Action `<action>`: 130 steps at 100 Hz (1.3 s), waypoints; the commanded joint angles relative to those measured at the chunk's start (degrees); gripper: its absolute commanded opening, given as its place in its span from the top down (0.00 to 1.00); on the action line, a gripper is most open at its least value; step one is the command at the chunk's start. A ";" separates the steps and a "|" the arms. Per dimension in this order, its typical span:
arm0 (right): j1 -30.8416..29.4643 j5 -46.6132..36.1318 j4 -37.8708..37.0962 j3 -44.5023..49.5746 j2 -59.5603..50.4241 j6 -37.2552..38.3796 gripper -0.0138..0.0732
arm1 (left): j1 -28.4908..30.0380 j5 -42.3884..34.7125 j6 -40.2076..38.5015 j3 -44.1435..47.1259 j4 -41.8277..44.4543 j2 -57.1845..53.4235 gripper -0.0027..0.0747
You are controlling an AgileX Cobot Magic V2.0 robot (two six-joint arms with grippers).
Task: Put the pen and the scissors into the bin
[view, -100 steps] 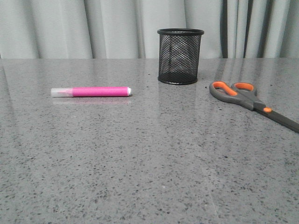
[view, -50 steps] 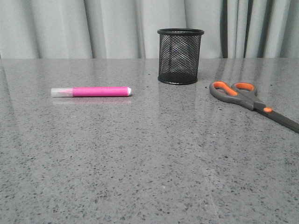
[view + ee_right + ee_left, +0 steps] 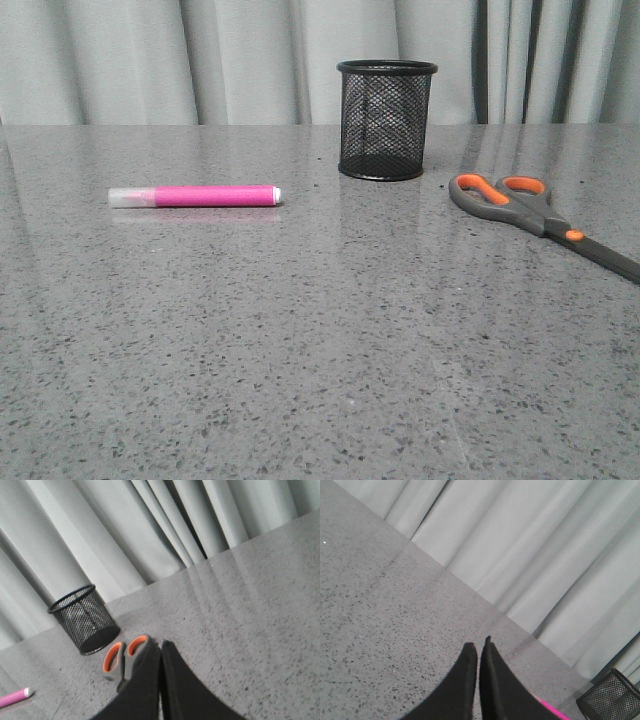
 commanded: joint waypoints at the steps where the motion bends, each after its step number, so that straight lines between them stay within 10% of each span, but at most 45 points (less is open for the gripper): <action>1: -0.18 -0.87 0.55 -3.07 -0.68 -0.33 0.92 | -0.44 -2.51 -0.26 0.17 -1.17 -1.76 0.99; 43: -0.18 17.61 -7.22 -24.73 27.45 -7.64 0.92 | -0.44 15.55 1.53 -20.92 22.35 13.72 0.99; 78: -0.18 25.50 -7.83 -40.89 46.10 -11.46 0.92 | -0.44 29.59 9.56 -36.23 22.63 32.32 0.99; 94: -0.18 25.23 -7.83 -41.57 46.28 -13.03 0.79 | -0.44 30.57 15.44 -38.13 16.44 36.29 0.94; 111: -0.18 25.23 -7.83 -41.57 46.28 -13.27 0.45 | -0.44 29.62 26.76 -38.25 3.28 39.81 0.62; 130: -0.18 25.34 -7.83 -41.57 46.28 -13.27 0.41 | -0.44 30.19 41.72 -38.25 -10.64 44.53 0.48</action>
